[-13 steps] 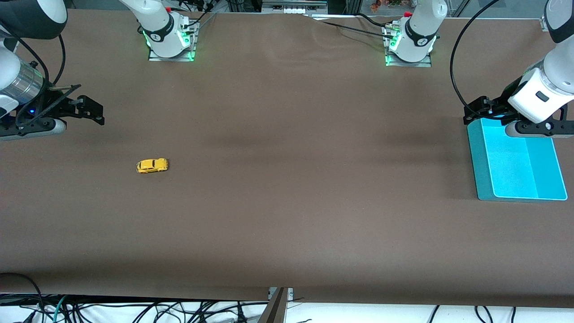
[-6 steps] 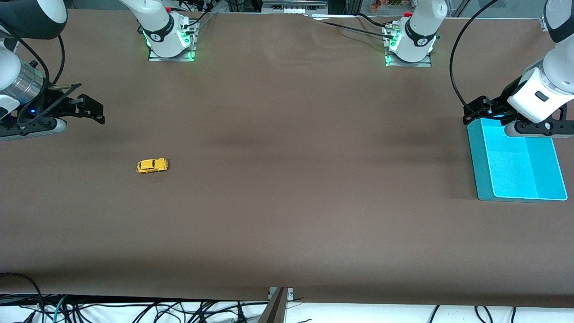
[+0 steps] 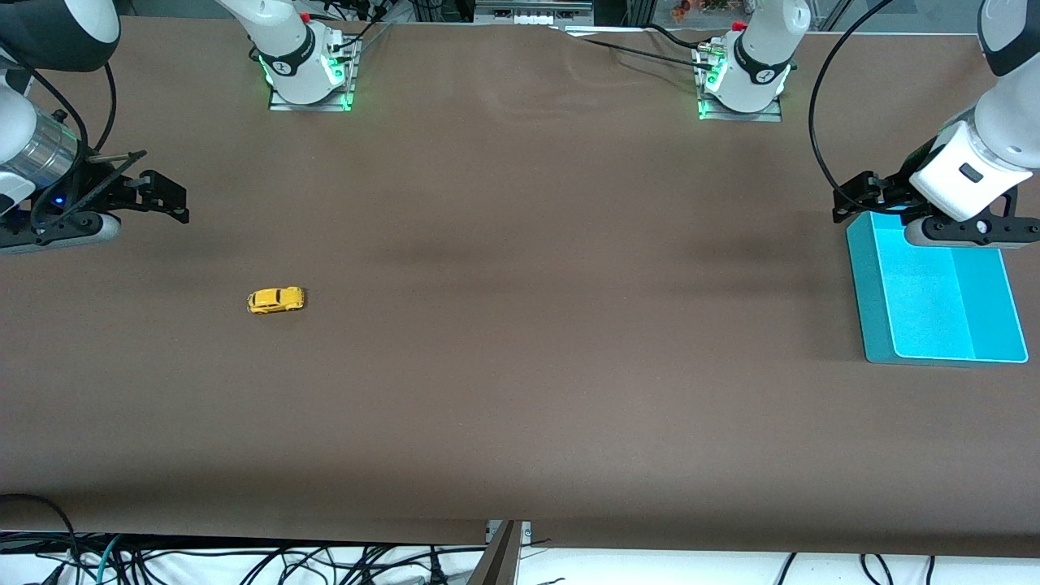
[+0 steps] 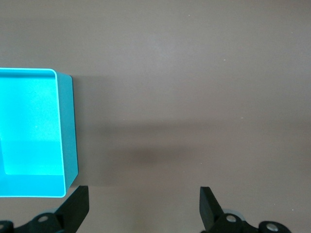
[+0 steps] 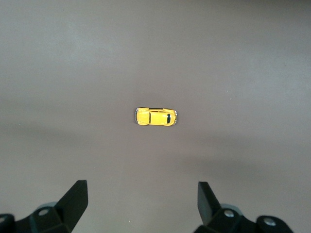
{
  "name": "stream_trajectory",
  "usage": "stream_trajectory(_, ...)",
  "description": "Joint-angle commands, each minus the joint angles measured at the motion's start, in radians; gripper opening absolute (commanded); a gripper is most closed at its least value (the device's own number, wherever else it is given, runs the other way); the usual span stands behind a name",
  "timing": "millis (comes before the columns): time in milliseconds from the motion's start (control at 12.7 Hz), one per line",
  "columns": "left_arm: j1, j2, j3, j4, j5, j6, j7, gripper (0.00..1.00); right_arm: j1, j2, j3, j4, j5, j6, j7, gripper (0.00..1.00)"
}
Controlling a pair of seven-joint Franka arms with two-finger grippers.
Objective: Wind and store yellow beetle car
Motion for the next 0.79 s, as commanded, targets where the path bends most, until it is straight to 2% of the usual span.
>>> stream_trajectory(0, 0.000, 0.019, -0.006, 0.037, 0.016, -0.024, -0.011, 1.00, 0.001, 0.002, -0.005, 0.014, 0.007, -0.022, -0.012, 1.00)
stream_trajectory(708, 0.001, 0.019, -0.006, 0.037, 0.016, -0.027, -0.011, 1.00, 0.001, 0.001, -0.004, 0.016, 0.007, -0.030, -0.012, 1.00)
